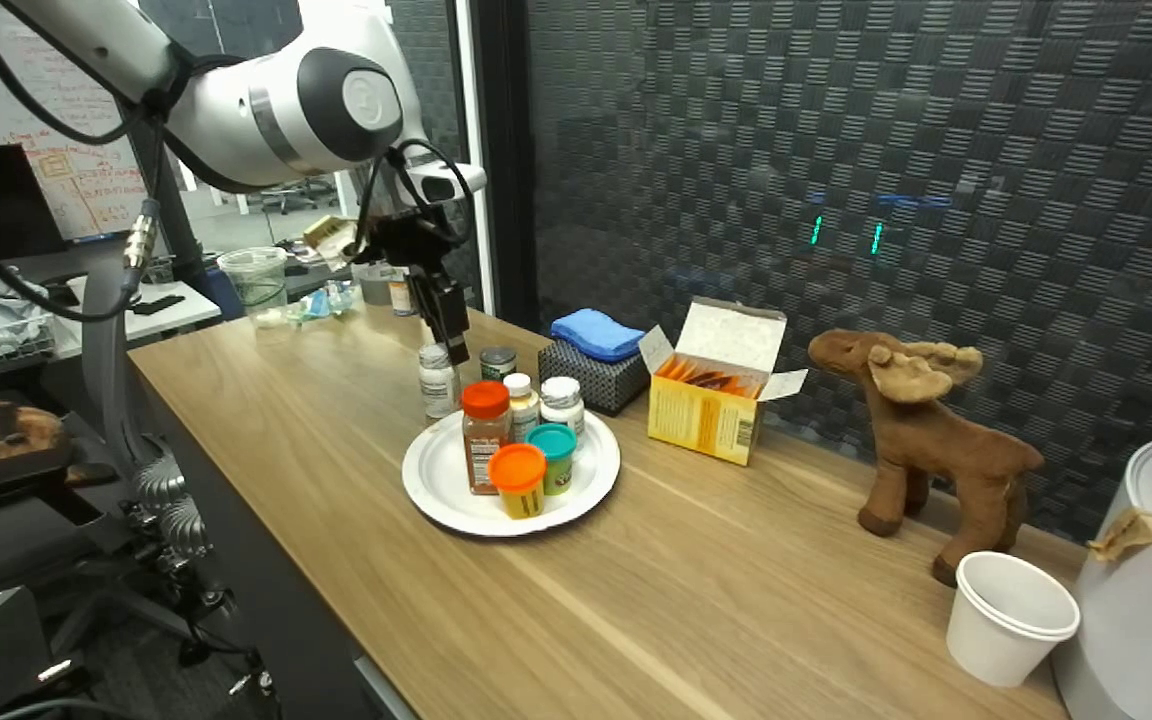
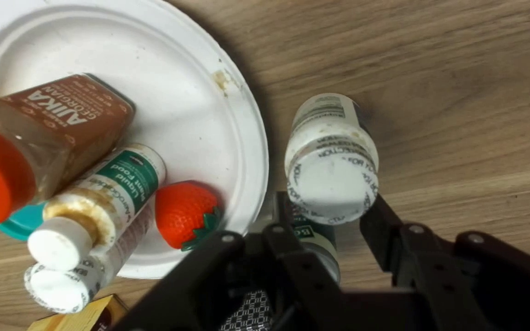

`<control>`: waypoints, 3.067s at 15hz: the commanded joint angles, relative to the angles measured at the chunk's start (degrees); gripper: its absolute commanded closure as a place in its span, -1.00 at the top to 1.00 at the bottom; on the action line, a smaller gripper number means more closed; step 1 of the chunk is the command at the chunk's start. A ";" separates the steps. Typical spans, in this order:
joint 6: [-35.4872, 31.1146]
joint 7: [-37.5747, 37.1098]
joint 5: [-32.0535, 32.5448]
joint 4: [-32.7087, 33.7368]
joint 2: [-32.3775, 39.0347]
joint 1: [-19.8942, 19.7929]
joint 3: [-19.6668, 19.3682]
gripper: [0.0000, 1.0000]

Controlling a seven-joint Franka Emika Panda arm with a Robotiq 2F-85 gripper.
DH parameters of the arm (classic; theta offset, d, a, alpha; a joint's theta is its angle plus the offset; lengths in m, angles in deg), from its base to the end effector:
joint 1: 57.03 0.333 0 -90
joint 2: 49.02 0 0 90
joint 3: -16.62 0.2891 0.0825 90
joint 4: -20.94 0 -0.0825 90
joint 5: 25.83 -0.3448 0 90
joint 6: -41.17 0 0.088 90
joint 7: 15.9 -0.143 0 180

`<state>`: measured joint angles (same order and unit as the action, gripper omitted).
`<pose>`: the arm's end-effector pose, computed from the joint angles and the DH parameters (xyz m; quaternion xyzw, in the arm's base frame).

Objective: Put the plush toy and all the containers on the white plate

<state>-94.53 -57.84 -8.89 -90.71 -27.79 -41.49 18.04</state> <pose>0.5641 0.1604 0.2611 0.9880 -0.1145 0.0712 0.0758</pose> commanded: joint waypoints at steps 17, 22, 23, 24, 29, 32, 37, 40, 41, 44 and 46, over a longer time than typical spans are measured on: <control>3.41 -1.52 -5.66 1.61 -2.13 -0.80 0.17 0.85; 6.38 -0.72 -11.18 2.18 -1.15 -1.44 0.97 1.00; 6.82 -0.76 -12.03 2.29 -1.04 -1.52 1.08 1.00; 7.22 -0.65 -12.84 2.41 -0.97 -1.63 1.23 0.99; 7.23 -1.94 -13.33 2.30 -0.87 -1.39 0.78 0.22; 6.78 -2.37 -12.60 2.22 -0.71 -1.41 0.44 -0.27; 6.89 -1.97 -13.00 1.84 -1.09 -1.78 0.54 -0.61; 6.05 -2.43 -12.76 0.45 -2.98 -1.83 0.31 -0.61; 6.08 -1.40 -13.88 -0.40 -4.22 -2.32 0.72 -0.61; 4.86 -0.72 -14.44 -3.41 -7.97 -3.36 0.64 -0.61; 4.36 -1.64 -14.86 -4.96 -9.78 -3.57 0.83 -0.61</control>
<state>-88.55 -59.66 -21.89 -91.35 -32.51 -43.97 18.27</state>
